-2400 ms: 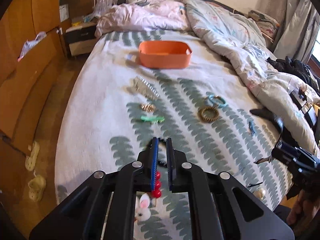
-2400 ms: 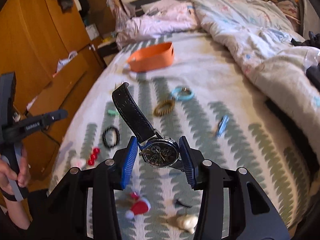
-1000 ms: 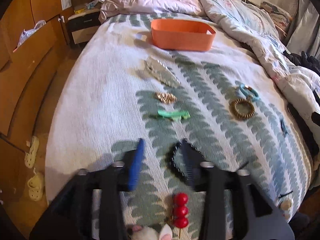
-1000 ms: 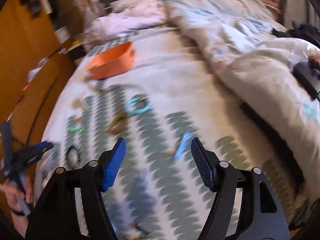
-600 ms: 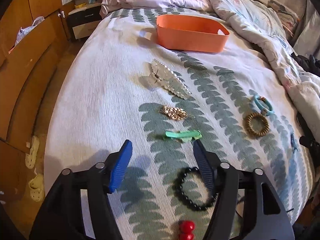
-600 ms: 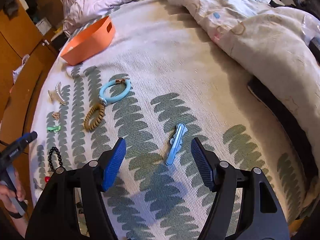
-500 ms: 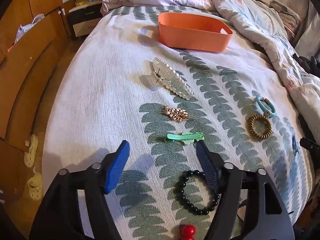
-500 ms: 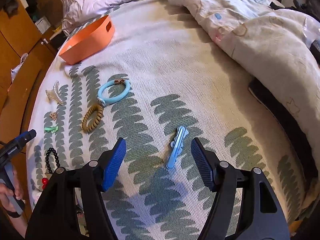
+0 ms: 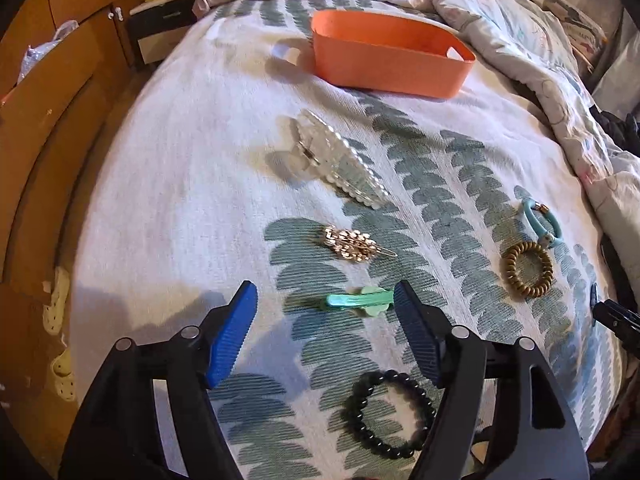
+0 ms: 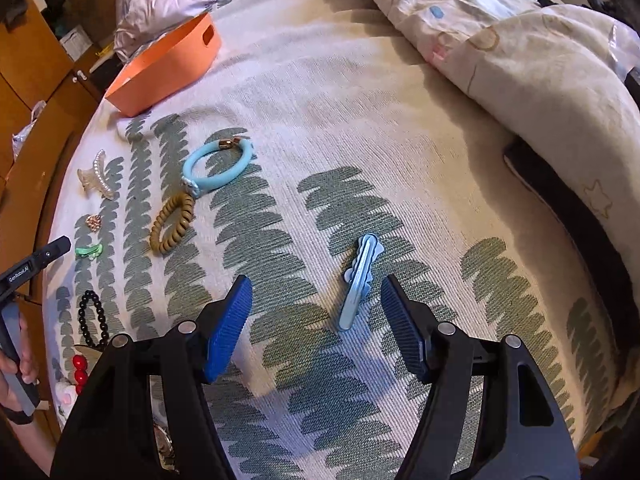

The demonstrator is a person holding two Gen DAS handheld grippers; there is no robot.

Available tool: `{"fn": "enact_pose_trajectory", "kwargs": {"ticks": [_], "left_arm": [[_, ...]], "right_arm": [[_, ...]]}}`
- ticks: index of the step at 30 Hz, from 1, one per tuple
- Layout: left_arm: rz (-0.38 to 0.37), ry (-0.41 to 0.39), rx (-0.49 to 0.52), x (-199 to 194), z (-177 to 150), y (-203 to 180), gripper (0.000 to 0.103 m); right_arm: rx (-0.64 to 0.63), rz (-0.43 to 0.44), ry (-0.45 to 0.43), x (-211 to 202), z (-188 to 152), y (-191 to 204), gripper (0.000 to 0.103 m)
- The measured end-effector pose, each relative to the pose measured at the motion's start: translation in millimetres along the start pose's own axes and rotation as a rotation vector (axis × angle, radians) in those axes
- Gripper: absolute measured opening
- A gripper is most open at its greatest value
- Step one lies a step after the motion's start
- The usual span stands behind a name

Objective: Organize jewelry
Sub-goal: 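Move the left tool to the green hair clip while the right tool moves to the light-blue clip, then close the left tool on the green clip while the right tool closes on the light-blue clip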

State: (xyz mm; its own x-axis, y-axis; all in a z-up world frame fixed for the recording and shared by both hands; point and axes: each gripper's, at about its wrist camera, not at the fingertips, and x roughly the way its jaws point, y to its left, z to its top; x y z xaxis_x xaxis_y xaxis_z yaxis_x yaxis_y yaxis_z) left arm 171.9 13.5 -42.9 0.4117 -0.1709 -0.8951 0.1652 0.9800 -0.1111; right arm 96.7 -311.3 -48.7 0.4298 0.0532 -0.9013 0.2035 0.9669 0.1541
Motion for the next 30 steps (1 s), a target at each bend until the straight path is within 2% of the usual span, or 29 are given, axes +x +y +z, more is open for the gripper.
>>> {"fn": "enact_pose_trajectory", "kwargs": {"ticks": [7,14,22,30], "left_arm": [[-0.027,0.054,0.02,18.5,-5.0,-13.1,0.07],[-0.084,0.062,0.021,24.8,-0.4,-10.0,0.07],[-0.113,0.061,0.022,30.1,2.5,-8.9,0.07],[-0.098,0.042,0.051,30.9,1.0,-11.6,0.069]], "right_arm": [[0.009,-0.001,0.009,3.8,-0.4,-2.3,0.056],[0.03,0.011,0.019,8.6,-0.2,-6.5,0.056],[0.028,0.008,0.021,10.8,-0.2,-5.1,0.055],[0.023,0.003,0.019,8.8,-0.9,-4.6,0.041]]}}
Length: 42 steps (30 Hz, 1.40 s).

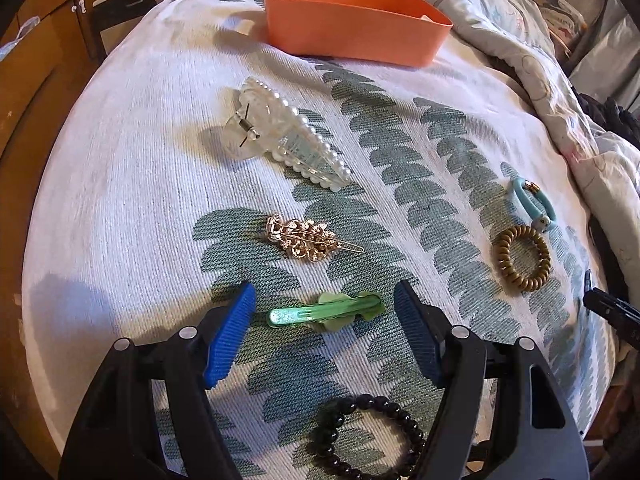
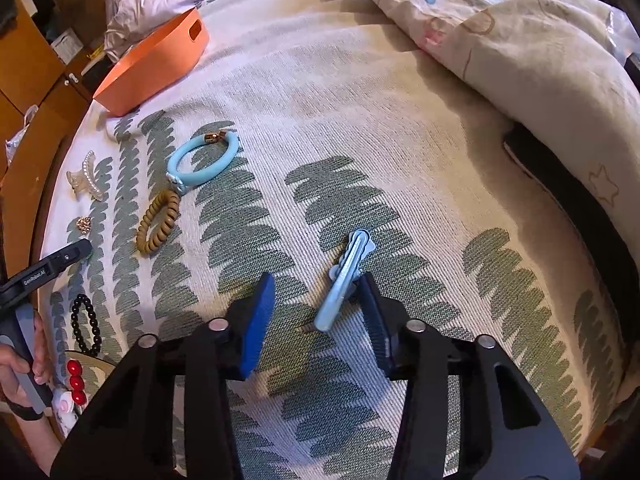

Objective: Organize jewelry
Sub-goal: 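Close the left tool on the green clip while the right tool closes on the light-blue clip, then lift the green clip with the left tool while the right tool lifts the light-blue clip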

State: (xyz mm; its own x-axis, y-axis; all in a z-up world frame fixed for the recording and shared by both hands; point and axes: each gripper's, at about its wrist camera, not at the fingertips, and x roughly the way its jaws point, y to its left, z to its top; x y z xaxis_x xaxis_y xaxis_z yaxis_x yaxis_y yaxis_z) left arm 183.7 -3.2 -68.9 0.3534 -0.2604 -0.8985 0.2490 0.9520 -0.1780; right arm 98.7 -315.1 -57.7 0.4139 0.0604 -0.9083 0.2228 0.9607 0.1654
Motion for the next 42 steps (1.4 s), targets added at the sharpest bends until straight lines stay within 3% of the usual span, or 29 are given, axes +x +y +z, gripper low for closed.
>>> {"fn": "enact_pose_trajectory", "kwargs": {"ticks": [6,13,22,28,42], "left_arm": [[0.009,-0.001,-0.006,-2.6,-0.8,3.8,0.056],[0.01,0.0,0.002,-4.5,-3.6,2.8,0.056],[0.002,0.007,0.002,-4.2,-3.6,0.9,0.055],[-0.016,0.015,0.008,-6.3,-6.4,-2.7,0.055],[-0.031,0.01,-0.008,-19.1,-12.7,-3.9,0.055]], "right_arm": [[0.009,0.012,0.01,1.3,-0.8,-2.3,0.036],[0.039,0.042,0.011,3.6,2.1,-9.4,0.035],[-0.01,-0.026,0.01,5.2,-1.8,4.5,0.035],[-0.005,-0.029,0.011,3.7,-3.8,1.7,0.017],[0.01,0.029,-0.019,-12.8,-5.4,-4.2,0.017]]}}
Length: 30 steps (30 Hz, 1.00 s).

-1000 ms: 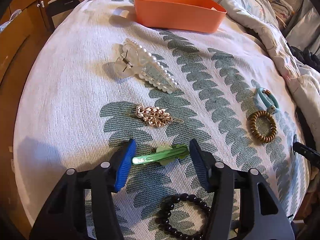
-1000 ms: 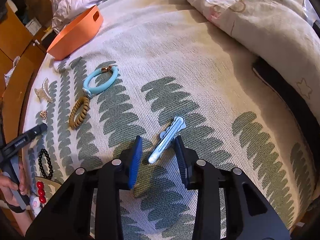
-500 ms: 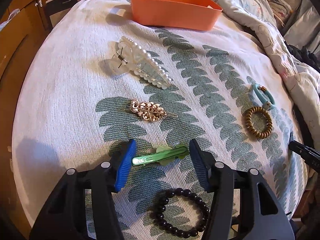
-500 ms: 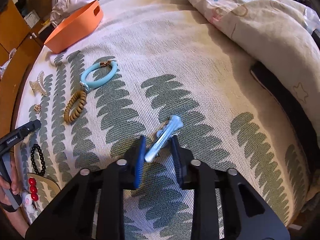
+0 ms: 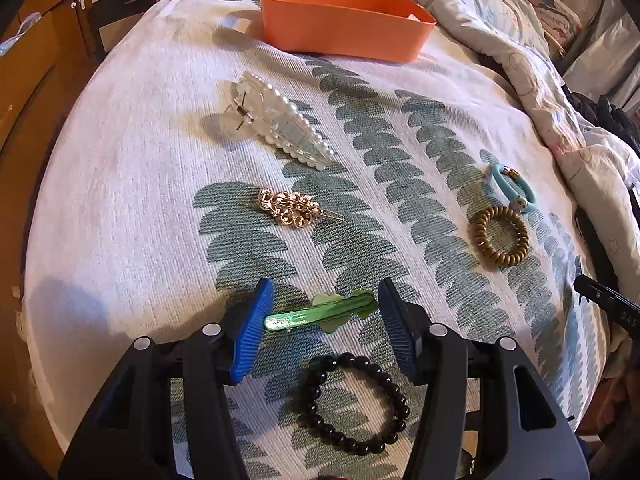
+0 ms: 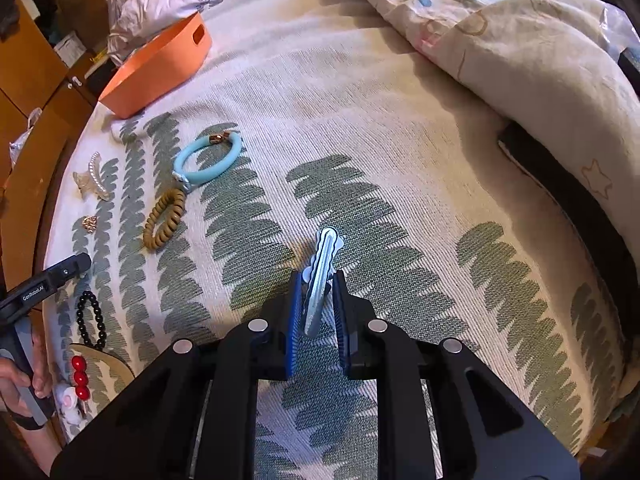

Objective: Organize jewelry
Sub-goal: 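Lift the green clip with the left tool while the right tool lifts the light-blue clip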

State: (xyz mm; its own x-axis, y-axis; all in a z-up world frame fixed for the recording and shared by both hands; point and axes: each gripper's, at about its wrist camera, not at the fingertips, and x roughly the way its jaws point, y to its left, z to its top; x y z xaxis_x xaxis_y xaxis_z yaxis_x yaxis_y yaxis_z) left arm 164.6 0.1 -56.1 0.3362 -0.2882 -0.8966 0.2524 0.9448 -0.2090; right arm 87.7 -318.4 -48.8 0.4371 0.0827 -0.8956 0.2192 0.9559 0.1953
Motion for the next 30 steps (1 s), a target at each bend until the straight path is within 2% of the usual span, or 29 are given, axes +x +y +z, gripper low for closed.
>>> {"fn": "enact_pose_trajectory", "kwargs": {"ticks": [10,16,24,30], "left_arm": [[-0.007,-0.039,-0.001,-26.0,-6.0,-6.0,0.055],[-0.008,-0.071,-0.013,-50.1,-18.8,-5.6,0.055],[-0.004,-0.101,-0.031,-84.1,-53.4,-3.0,0.055],[-0.001,-0.114,-0.046,-95.6,-83.6,-0.4,0.055]], "right_arm": [[-0.003,0.067,-0.063,-37.3,-14.6,2.2,0.017],[-0.036,0.12,-0.108,-71.7,-36.9,12.9,0.017],[-0.111,0.2,-0.131,-98.5,-78.4,46.2,0.017],[-0.121,0.222,-0.102,-94.7,-105.0,53.3,0.017]]}}
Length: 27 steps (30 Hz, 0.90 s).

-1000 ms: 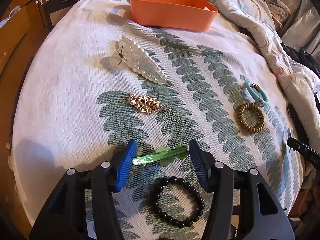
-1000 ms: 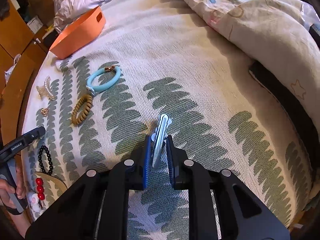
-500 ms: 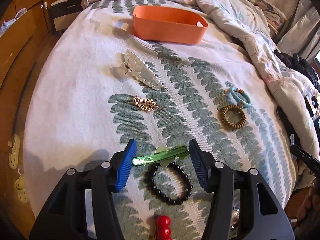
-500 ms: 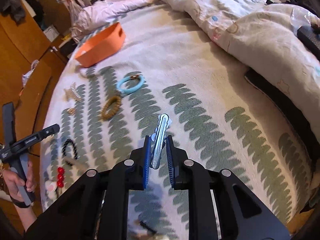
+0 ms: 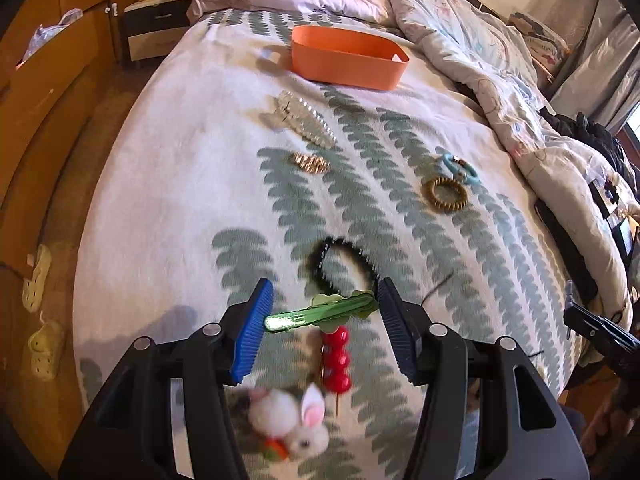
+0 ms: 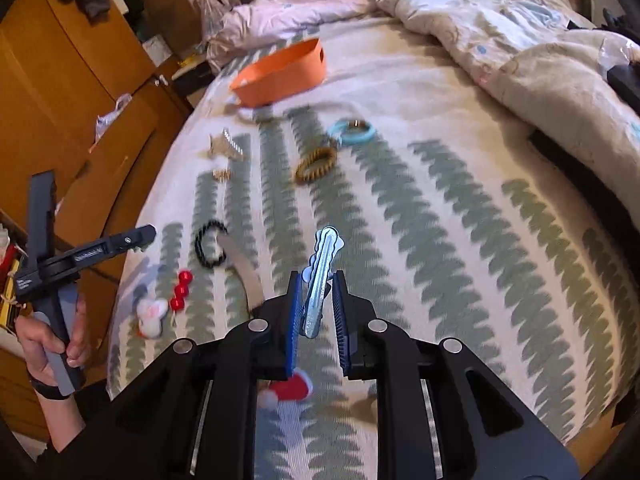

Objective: Organize jewelry
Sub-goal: 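Lift the green clip with the left tool while the right tool lifts the light-blue clip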

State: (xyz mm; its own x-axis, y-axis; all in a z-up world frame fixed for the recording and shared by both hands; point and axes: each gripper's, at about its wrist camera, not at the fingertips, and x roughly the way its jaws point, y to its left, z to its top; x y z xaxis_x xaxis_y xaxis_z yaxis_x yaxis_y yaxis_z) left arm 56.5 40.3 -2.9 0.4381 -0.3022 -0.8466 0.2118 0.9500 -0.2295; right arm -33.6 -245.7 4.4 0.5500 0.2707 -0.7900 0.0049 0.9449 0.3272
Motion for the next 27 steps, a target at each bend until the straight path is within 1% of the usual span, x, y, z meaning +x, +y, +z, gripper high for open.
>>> {"fn": "enact_pose_trajectory", "kwargs": {"ticks": [5,10,19,21,23,27], "left_arm": [[0.039,0.008,-0.006,2.7,-18.8,2.6,0.055],[0.068,0.016,-0.006,8.3,-29.0,5.6,0.055],[0.088,0.027,0.009,14.9,-34.7,7.6,0.055],[0.083,0.029,0.01,16.0,-35.5,7.5,0.055],[0.083,0.027,0.01,16.0,-36.1,7.4,0.055],[0.083,0.008,0.01,12.4,-35.5,7.2,0.055]], "right_arm": [[-0.002,-0.001,0.015,2.9,-12.6,2.8,0.017],[-0.014,-0.008,0.035,9.9,-18.0,6.1,0.017],[-0.05,-0.041,0.07,23.9,-24.4,12.8,0.017],[-0.048,-0.036,0.067,24.5,-25.1,11.8,0.018],[-0.052,-0.045,0.067,26.0,-24.5,10.8,0.021],[-0.047,-0.037,0.057,25.0,-23.4,7.5,0.022]]}}
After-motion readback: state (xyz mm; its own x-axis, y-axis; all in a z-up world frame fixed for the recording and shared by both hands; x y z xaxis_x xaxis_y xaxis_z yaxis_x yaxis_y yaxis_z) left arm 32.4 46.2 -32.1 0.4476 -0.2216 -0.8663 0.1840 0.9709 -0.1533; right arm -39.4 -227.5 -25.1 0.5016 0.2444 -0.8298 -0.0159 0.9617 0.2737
